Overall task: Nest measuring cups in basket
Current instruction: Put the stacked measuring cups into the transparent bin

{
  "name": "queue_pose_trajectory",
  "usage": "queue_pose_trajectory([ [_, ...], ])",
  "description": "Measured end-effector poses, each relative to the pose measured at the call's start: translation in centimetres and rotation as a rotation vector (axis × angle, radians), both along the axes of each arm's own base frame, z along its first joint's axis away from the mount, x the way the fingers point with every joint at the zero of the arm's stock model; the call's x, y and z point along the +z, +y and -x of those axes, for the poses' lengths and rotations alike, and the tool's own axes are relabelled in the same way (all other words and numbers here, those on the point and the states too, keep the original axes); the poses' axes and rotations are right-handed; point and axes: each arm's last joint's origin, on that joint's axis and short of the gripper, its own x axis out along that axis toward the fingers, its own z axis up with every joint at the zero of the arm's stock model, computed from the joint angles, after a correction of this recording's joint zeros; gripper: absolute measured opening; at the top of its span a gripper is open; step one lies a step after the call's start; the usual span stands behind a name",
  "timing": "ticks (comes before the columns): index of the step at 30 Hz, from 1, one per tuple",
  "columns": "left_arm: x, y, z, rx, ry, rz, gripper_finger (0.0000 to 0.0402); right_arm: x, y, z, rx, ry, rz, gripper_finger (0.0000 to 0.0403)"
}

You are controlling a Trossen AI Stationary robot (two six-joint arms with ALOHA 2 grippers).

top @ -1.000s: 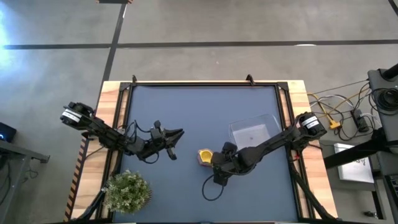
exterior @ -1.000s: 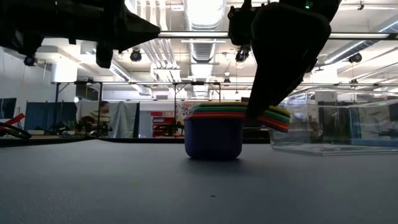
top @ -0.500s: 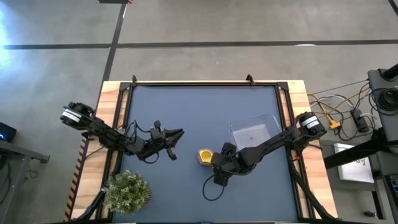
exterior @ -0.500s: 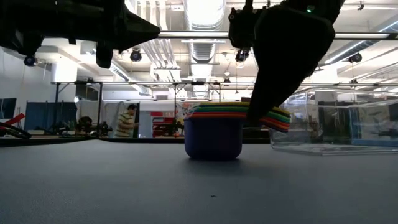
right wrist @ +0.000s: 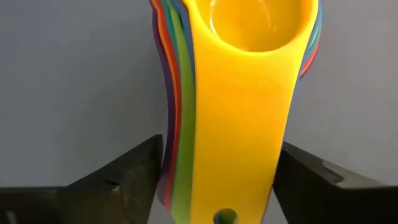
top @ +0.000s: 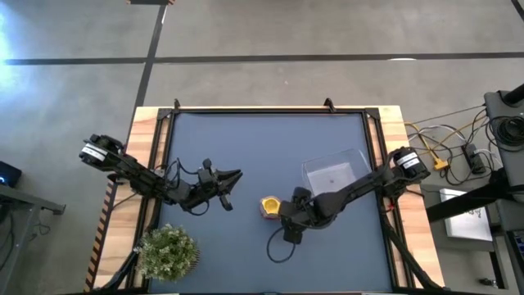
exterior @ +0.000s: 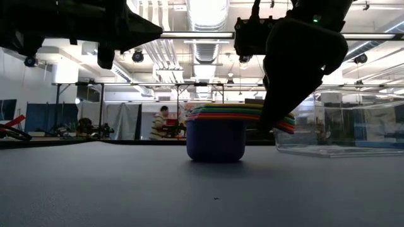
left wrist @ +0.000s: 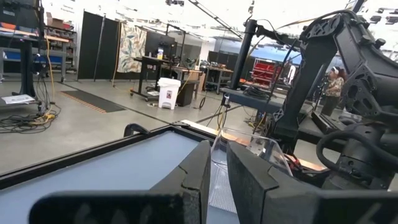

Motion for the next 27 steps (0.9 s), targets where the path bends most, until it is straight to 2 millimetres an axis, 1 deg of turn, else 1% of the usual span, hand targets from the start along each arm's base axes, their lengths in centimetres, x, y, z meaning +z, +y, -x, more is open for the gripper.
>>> queue_pose_trajectory([
  [12,0.0,0.1,0.0,0.005,0.000,0.000,0.0036,0.0,-0.4,-0.3,0.057,0.003,0.000,0.0135],
  [17,0.0,0.1,0.0,0.005,0.000,0.000,0.0036,0.2,-0.4,-0.3,0.072,0.002,0.006,0.0134],
  [20,0.0,0.1,0.0,0.005,0.000,0.000,0.0036,0.6,-0.3,-0.4,0.093,-0.004,0.014,0.0134],
  [23,0.0,0.1,0.0,0.005,0.000,0.000,0.0036,1.6,-0.3,-0.4,0.114,-0.030,0.016,0.0134],
  [27,0.0,0.1,0.0,0.005,0.000,0.000,0.0036,3.8,-0.5,0.4,0.144,-0.083,0.015,0.0134],
])
